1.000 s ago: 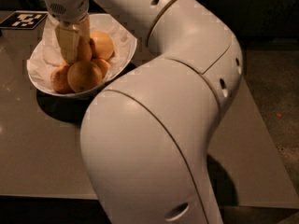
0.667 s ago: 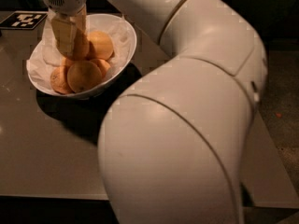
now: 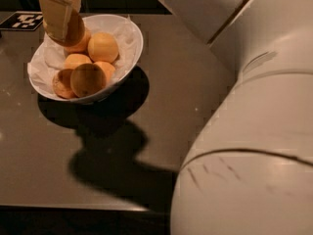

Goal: Pick orange from white bowl

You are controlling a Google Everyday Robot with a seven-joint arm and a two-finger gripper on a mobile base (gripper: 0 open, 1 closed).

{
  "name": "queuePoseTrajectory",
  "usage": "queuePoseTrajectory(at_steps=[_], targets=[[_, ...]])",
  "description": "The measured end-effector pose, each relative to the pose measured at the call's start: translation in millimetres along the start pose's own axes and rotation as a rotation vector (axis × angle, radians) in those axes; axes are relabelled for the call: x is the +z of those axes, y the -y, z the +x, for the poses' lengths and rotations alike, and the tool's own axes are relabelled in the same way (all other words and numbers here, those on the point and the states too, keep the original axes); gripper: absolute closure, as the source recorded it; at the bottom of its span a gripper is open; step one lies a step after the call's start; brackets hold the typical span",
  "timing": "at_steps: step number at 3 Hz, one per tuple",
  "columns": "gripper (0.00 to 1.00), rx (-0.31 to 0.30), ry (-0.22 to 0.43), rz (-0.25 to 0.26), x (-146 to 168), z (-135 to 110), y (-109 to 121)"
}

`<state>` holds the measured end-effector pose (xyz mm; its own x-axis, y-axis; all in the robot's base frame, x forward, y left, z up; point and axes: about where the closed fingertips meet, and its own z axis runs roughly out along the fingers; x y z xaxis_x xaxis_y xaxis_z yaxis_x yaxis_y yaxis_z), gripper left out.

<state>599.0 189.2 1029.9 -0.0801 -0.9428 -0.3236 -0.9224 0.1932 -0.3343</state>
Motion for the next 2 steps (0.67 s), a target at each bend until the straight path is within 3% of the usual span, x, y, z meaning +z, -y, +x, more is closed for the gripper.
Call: queuePoseTrajectory(at_steps=[1, 2], targets=[[1.0, 0.005, 0.0, -0.003, -3.1, 1.2, -1.0], [1.0, 0.07, 0.023, -0.014, -20.4, 11.7, -18.3]])
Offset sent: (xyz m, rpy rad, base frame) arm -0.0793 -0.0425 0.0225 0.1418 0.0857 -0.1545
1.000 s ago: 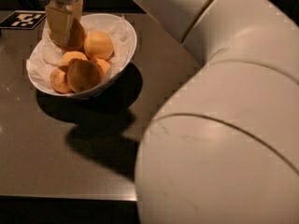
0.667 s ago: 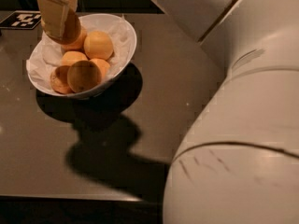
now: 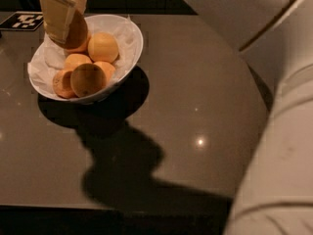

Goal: Pick orange from white bowl

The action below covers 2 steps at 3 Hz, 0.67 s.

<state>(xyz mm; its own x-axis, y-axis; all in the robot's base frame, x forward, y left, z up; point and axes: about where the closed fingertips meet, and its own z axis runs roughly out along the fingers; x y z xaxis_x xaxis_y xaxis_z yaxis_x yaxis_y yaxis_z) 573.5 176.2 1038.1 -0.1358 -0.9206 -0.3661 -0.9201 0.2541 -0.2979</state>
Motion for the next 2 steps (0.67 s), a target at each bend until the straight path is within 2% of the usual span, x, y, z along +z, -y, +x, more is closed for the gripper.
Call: queuePoseTrajectory(at_steps=[1, 2], targets=[[1.0, 0.117, 0.031, -0.016, -25.7, 32.2, -28.6], [1.0, 0.117, 0.031, -0.016, -25.8, 32.0, -28.5]])
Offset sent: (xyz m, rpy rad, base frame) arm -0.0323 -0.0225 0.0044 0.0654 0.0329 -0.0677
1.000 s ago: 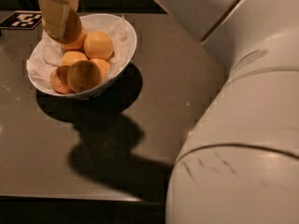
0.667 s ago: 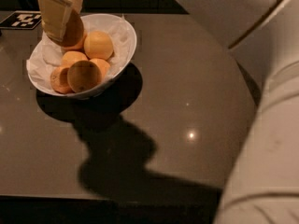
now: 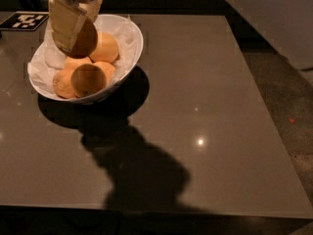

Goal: Pick orange from white bowl

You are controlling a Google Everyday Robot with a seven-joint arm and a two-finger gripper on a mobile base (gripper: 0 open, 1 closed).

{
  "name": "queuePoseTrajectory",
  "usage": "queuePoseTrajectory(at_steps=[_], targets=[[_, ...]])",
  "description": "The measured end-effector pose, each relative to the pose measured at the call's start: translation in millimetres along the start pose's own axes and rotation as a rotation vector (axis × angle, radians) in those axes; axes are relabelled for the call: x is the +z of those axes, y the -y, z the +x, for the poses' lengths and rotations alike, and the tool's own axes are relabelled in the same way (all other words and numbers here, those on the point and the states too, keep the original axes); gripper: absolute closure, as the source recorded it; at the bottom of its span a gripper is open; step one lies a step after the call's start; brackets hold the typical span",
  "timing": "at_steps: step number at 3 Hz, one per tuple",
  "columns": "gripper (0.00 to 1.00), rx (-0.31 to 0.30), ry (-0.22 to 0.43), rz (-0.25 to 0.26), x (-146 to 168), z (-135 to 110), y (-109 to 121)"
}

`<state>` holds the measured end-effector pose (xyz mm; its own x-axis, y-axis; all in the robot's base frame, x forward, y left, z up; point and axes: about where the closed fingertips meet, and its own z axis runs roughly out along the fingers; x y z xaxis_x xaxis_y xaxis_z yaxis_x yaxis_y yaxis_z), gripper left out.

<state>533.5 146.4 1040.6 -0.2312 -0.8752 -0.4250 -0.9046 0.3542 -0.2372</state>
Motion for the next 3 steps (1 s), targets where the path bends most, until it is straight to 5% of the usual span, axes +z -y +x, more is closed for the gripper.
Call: queuePoseTrajectory(at_steps=[1, 2, 3], targets=[[1.0, 0.056, 0.021, 0.002, -22.2, 14.5, -25.8], [1.0, 0.196, 0.051, 0.02, -61.6, 51.9, -79.6], [1.0, 0.199, 0.054, 0.023, -64.0, 53.3, -81.0]])
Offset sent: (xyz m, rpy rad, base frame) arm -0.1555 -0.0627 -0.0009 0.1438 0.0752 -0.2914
